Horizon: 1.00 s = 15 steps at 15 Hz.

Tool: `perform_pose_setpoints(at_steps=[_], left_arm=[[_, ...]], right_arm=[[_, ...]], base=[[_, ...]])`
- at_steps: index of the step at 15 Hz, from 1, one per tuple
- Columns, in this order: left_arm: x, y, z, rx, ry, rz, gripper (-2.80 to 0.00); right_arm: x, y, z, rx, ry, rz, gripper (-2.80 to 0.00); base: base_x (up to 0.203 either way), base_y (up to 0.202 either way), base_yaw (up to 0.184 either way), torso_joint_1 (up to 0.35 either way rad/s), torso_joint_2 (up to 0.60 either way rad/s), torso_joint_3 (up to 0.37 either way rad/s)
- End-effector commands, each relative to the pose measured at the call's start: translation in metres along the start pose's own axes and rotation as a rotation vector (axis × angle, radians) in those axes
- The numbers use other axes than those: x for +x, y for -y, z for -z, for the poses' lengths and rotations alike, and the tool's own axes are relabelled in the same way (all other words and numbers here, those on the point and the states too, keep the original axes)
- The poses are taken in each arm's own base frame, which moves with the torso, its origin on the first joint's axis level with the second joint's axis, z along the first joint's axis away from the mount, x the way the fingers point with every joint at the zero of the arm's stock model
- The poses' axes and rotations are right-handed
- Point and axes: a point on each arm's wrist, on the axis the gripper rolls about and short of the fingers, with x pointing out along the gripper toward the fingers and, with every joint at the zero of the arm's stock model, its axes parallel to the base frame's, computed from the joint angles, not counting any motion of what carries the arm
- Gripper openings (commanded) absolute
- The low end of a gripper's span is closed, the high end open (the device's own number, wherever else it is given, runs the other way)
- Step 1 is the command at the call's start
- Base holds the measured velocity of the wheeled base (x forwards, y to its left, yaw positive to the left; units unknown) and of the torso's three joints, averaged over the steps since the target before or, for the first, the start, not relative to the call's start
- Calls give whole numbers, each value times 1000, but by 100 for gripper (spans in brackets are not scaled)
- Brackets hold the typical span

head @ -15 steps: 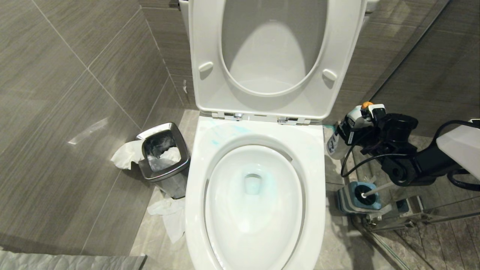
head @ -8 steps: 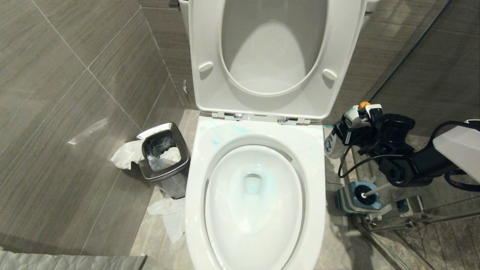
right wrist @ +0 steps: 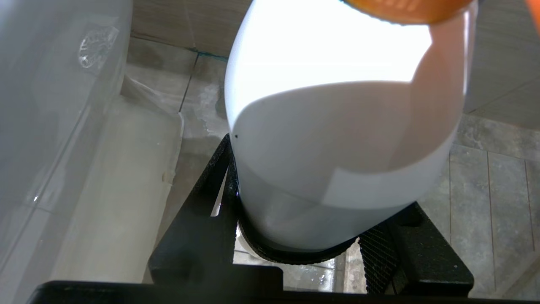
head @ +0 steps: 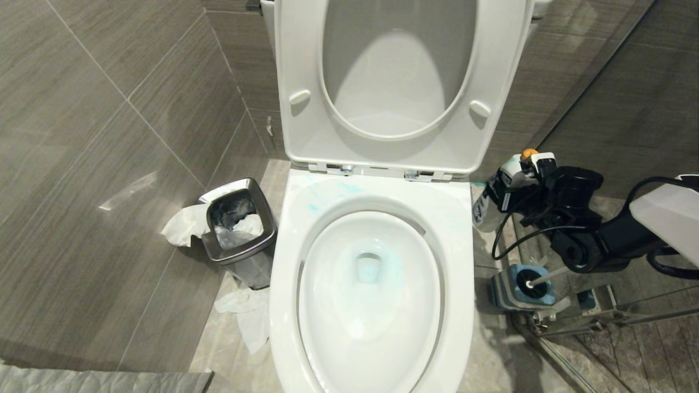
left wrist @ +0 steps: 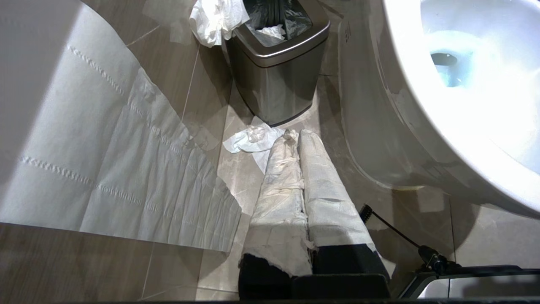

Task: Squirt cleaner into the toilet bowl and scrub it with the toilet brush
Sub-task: Place the cleaning agent on the floor

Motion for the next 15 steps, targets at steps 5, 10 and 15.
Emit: perform_pose_setpoints(at_steps=[5, 10, 15], left_arm=[[0, 0, 0, 0, -2, 0, -280], [0, 0, 0, 0, -4, 0, -280], [0, 0, 0, 0, -4, -2, -280]], right_arm=[[1, -1, 0, -2, 8, 1, -280], [2, 1, -5, -2, 22, 2, -280], [7, 1, -14, 1, 58, 4, -280]], base=[[0, 0, 0, 0, 4, -34], [0, 0, 0, 3, 4, -177], [0, 0, 0, 1, 3, -197]])
